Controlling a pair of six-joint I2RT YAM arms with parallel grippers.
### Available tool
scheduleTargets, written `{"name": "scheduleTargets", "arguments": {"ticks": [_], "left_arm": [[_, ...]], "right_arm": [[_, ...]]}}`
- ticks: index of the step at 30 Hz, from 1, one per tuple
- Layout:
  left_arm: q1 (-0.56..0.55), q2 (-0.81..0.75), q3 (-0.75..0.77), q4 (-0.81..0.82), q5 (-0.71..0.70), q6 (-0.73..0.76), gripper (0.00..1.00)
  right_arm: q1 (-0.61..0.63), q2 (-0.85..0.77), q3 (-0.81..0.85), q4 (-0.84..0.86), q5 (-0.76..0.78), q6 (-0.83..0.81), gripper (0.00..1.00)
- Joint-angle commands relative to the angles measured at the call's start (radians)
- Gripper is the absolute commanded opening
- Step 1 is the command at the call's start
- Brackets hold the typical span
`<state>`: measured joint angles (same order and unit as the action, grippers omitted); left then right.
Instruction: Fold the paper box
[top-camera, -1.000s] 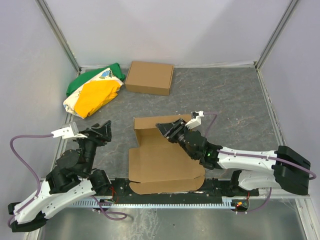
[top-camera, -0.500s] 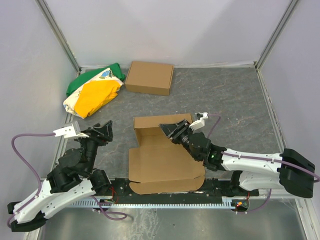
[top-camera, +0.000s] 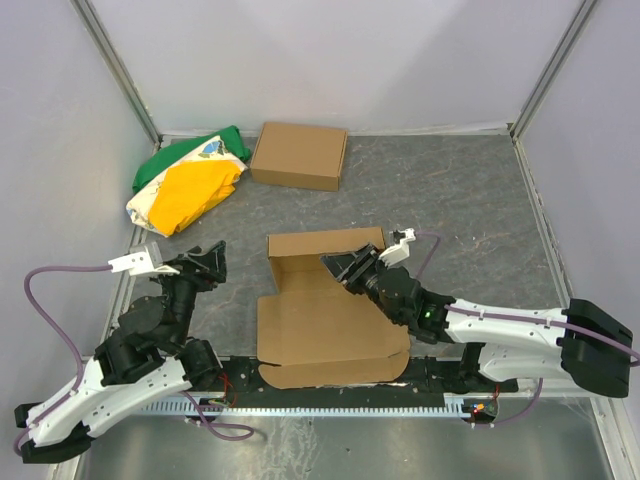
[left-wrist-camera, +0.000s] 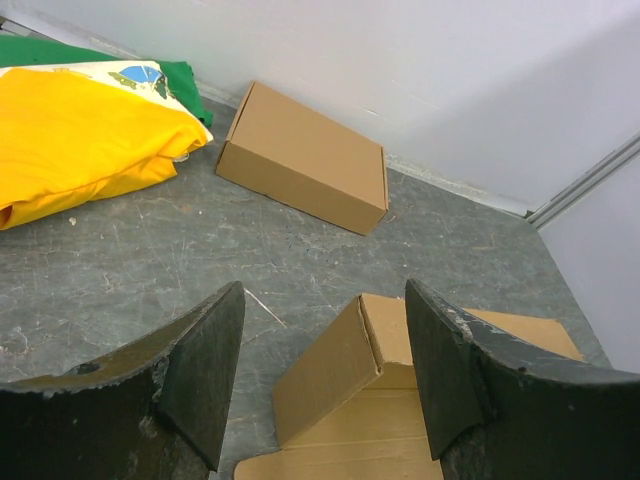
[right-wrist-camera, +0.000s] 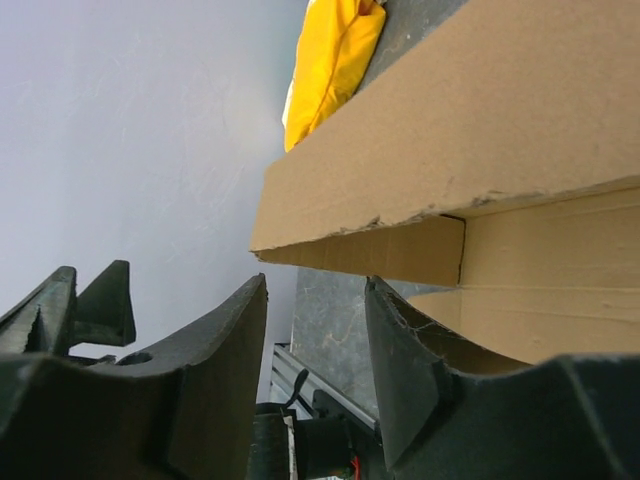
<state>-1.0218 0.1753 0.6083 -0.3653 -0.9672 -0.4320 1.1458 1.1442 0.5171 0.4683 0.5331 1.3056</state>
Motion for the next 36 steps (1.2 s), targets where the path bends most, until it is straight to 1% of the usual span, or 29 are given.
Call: {"name": "scheduleTargets", "arguments": {"ticks": [1,2,3,5,8,12,16,20,23,27,29,36], "left_arm": [[0.000,0.006,0.005,0.016,-0.011,0.029,0.73],[-0.001,0.008,0.004,0.016,-0.010,0.029,0.72],[0.000,0.010,0.003,0.016,-0.010,0.029,0.72],[0.000,0.016,0.003,0.016,-0.011,0.030,0.73],[-0.001,0.021,0.005,0.012,-0.011,0.030,0.73],[-0.001,0.012,0.006,0.010,-0.017,0.029,0.73],[-0.001,-0.007,0.001,0.011,-0.024,0.029,0.73],[0.000,-0.003,0.001,0.015,-0.021,0.032,0.73],[0.000,0.007,0.002,0.017,-0.015,0.032,0.73],[-0.001,0.011,0.001,0.016,-0.008,0.030,0.73],[0.000,0.010,0.001,0.016,-0.008,0.033,0.73],[0.000,0.005,0.000,0.017,-0.016,0.036,0.73]], "right_arm": [[0.006,0.001,-0.018,0.009,0.006,0.027,0.56],[0.006,0.009,-0.020,0.022,0.018,0.030,0.63],[0.006,0.017,-0.024,0.046,0.031,0.027,0.67],[0.006,0.035,-0.044,0.139,0.055,0.009,0.70],[0.006,0.058,-0.051,0.211,0.079,-0.006,0.72],[0.006,0.088,-0.028,0.208,0.102,-0.013,0.75],[0.006,0.140,-0.038,0.316,0.147,-0.032,0.75],[0.006,0.223,-0.031,0.421,0.212,-0.042,0.73],[0.006,0.302,-0.029,0.571,0.249,-0.069,0.67],[0.005,0.386,-0.007,0.700,0.266,-0.101,0.60],[0.005,0.409,0.011,0.722,0.261,-0.118,0.57],[0.003,0.440,0.044,0.791,0.273,-0.178,0.55]]}}
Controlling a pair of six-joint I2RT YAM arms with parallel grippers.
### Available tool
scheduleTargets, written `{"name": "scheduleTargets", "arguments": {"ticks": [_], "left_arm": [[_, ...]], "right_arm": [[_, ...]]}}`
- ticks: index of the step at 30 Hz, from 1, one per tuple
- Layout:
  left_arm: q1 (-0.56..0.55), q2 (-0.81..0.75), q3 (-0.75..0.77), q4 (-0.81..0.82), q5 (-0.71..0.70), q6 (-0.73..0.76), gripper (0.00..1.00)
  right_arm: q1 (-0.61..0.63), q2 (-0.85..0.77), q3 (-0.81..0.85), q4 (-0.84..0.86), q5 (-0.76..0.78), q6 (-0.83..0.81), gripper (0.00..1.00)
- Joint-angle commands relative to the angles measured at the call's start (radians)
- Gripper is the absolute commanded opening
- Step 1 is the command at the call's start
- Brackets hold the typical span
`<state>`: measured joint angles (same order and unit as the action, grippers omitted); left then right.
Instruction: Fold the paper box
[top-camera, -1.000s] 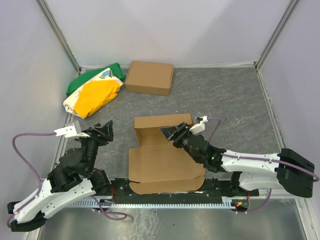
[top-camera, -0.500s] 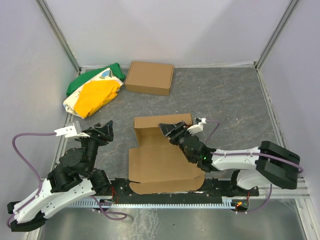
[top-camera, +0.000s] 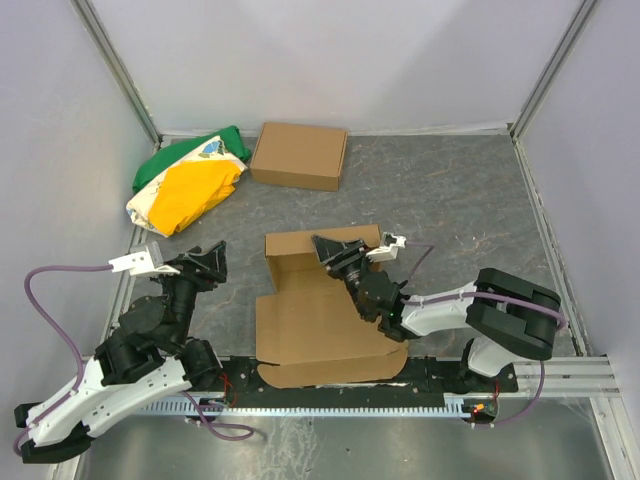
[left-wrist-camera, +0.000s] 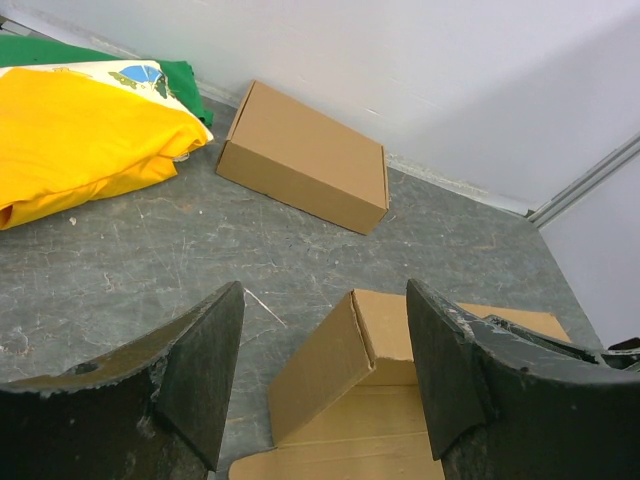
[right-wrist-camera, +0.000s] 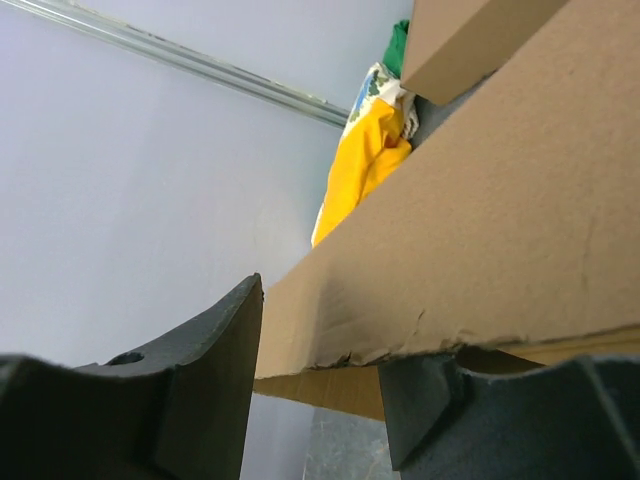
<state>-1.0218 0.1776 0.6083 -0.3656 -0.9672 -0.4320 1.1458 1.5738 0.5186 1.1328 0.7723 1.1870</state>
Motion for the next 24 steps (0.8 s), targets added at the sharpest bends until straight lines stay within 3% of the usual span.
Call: {"name": "scheduleTargets", "arguments": {"ticks": [1,4,7,9,12,17,24], "left_arm": [[-0.001,0.003,-0.001,0.018,-0.016,0.037,0.73],[-0.001,0.008,0.000,0.019,-0.016,0.039,0.73],[0.000,0.008,-0.001,0.019,-0.016,0.041,0.73],[0.000,0.008,-0.001,0.019,-0.016,0.041,0.73],[0.000,0.007,-0.001,0.019,-0.017,0.040,0.73],[0.000,0.005,-0.001,0.019,-0.017,0.039,0.73],[-0.001,-0.001,0.001,0.015,-0.022,0.038,0.73]], "right_arm": [[0.002,0.008,0.051,0.108,0.037,-0.053,0.54],[-0.003,0.002,0.073,0.031,0.037,-0.032,0.47],[-0.004,-0.033,0.103,-0.095,0.012,-0.043,0.17],[-0.004,-0.086,0.147,-0.262,-0.011,-0.077,0.04],[-0.005,-0.169,0.255,-0.576,-0.040,-0.176,0.02],[-0.023,-0.230,0.489,-1.044,-0.108,-0.492,0.02],[-0.054,-0.019,1.123,-1.871,-0.375,-0.943,0.02]]}}
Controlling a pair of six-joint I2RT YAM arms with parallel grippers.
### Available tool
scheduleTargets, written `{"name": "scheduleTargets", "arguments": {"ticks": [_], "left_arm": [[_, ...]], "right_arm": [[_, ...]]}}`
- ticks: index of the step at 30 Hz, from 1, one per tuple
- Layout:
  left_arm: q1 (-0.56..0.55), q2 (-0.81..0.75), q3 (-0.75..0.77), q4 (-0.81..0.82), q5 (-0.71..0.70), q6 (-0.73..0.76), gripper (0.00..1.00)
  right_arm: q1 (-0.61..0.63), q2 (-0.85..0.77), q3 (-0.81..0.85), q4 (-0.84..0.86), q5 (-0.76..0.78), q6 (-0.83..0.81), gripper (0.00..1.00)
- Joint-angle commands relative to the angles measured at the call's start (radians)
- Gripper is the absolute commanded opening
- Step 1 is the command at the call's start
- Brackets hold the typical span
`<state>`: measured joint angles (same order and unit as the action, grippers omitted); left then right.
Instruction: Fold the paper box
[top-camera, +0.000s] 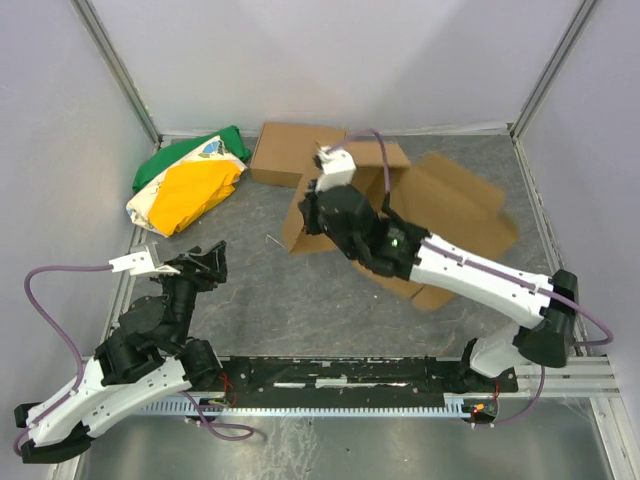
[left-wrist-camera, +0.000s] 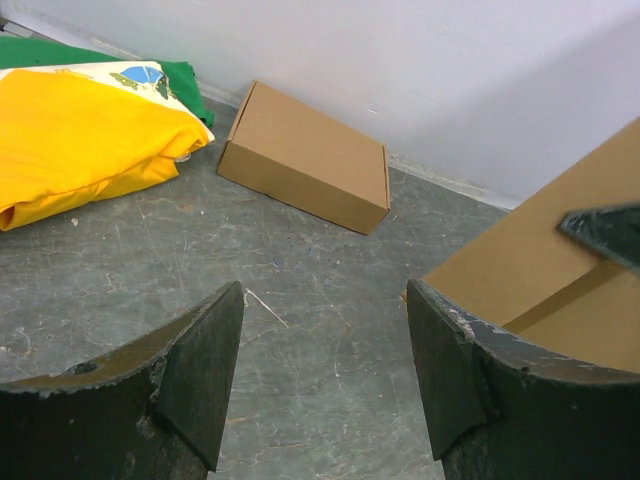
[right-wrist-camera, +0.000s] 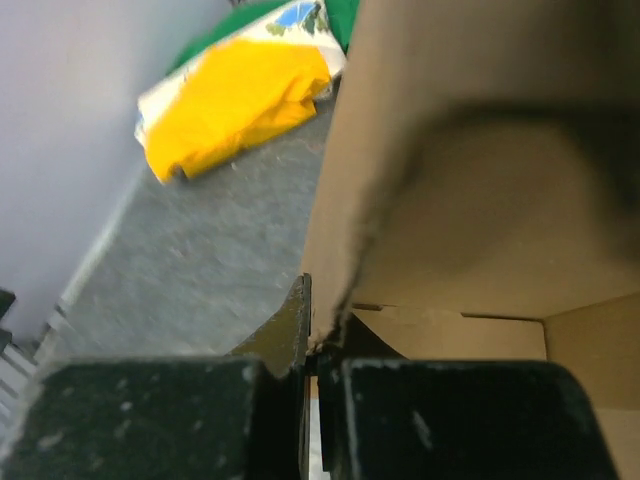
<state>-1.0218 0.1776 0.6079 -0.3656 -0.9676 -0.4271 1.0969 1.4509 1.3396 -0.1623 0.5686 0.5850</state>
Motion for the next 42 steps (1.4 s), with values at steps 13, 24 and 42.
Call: {"name": "scheduleTargets", "arguments": {"ticks": [13,24,42], "left_arm": [[0.001,-0.013,0.052,-0.089,-0.073,0.001,0.74],[-0.001,0.019,0.047,-0.088,-0.060,-0.008,0.74],[0.001,0.096,0.038,-0.081,-0.041,-0.042,0.77]], "right_arm": [[0.007,0.468,0.670,-1.366,-0.228,-0.584,0.02],[0.075,0.587,0.395,-1.242,-0.398,-0.615,0.05],[0.192,0.492,0.170,-1.072,-0.359,-0.568,0.46]]}}
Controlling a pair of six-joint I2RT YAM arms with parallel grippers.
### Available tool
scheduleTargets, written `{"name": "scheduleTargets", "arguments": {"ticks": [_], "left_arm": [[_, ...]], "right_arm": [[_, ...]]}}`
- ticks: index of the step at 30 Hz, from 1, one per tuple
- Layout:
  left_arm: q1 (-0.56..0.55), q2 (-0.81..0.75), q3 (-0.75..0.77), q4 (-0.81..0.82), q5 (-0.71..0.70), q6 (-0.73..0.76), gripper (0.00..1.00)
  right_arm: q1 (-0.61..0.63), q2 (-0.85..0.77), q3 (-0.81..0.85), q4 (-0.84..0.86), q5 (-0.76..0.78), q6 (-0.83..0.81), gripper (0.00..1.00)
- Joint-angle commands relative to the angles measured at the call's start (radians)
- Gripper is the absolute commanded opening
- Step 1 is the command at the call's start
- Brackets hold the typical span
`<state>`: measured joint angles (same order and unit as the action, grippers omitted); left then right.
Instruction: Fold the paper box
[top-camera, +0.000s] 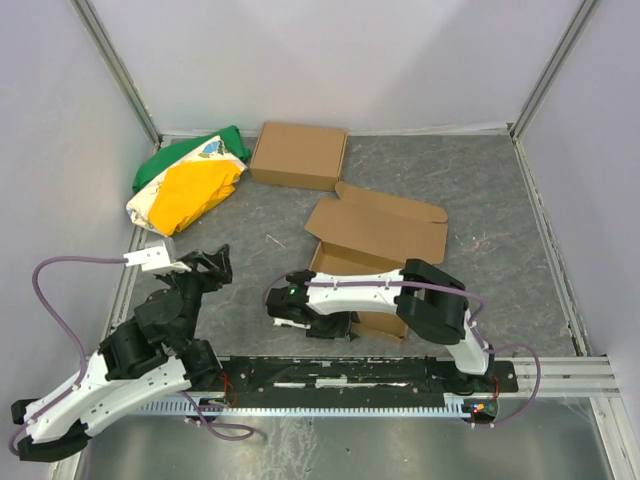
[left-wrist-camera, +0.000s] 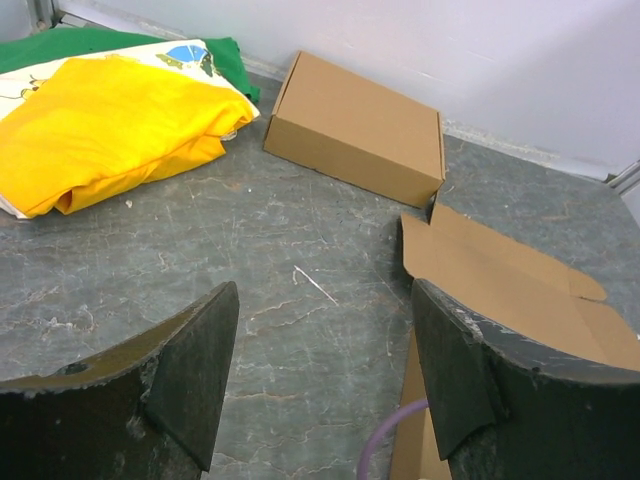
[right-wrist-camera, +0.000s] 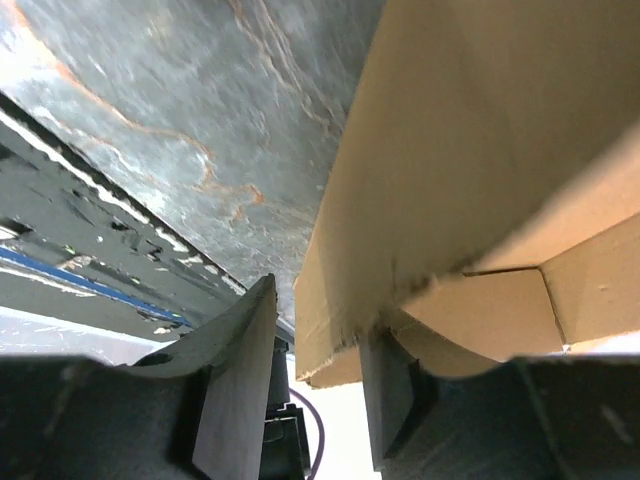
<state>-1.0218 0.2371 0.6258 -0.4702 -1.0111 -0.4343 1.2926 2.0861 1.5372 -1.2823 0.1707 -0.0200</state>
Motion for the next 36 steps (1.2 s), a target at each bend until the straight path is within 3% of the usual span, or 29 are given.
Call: {"name": "scheduleTargets", "arguments": {"ticks": [1,6,11,13,15,17,20,23,24,25,27,29,30,32,35,36], "left_arm": [[-0.001,0.049,0.022,0.024,0.002,-0.034,0.78],[-0.001,0.137,0.048,0.038,0.005,-0.016,0.80],[-0.001,0.258,0.116,0.091,0.038,0.026,0.92],[0.000,0.335,0.161,0.126,0.088,0.066,0.85],[0.009,0.479,0.253,0.098,0.143,0.076,0.71],[0.055,0.628,0.375,0.023,0.241,0.064,0.68],[0.250,0.819,0.520,0.020,0.589,0.030,0.76],[0.447,0.987,0.592,0.086,0.922,-0.004,0.79],[0.491,1.050,0.636,0.081,0.969,-0.005,0.80],[0.527,1.124,0.685,0.065,1.003,0.001,0.81],[0.627,1.256,0.770,0.042,1.122,-0.012,0.82],[0.717,1.353,0.814,0.041,1.199,-0.041,0.78],[0.741,1.374,0.809,0.060,1.228,-0.043,0.77],[0.757,1.392,0.769,0.112,1.259,-0.038,0.77],[0.755,1.403,0.720,0.154,1.248,-0.031,0.76],[0.754,1.410,0.705,0.163,1.232,-0.021,0.76]], "right_arm": [[-0.005,-0.179,-0.035,0.061,0.043,0.043,0.48],[-0.005,-0.348,-0.071,0.136,0.052,0.053,0.53],[-0.009,-0.497,-0.129,0.207,0.122,0.105,0.62],[-0.024,-0.569,-0.180,0.244,0.179,0.153,0.64],[-0.087,-0.677,-0.247,0.294,0.190,0.217,0.62],[-0.210,-0.789,-0.337,0.374,0.123,0.278,0.58],[-0.431,-0.931,-0.494,0.533,0.034,0.351,0.57],[-0.635,-0.951,-0.504,0.593,-0.060,0.395,0.54],[-0.725,-0.931,-0.497,0.611,-0.130,0.422,0.51],[-0.880,-0.902,-0.491,0.629,-0.258,0.463,0.42],[-1.159,-0.805,-0.504,0.703,-0.593,0.598,0.04],[-1.334,-0.719,-0.520,0.739,-0.801,0.707,0.02],[-1.371,-0.712,-0.536,0.759,-0.835,0.715,0.07],[-1.391,-0.772,-0.561,0.735,-0.739,0.694,0.18],[-1.395,-0.871,-0.605,0.700,-0.560,0.665,0.49],[-1.398,-0.891,-0.615,0.687,-0.512,0.656,0.56]]}}
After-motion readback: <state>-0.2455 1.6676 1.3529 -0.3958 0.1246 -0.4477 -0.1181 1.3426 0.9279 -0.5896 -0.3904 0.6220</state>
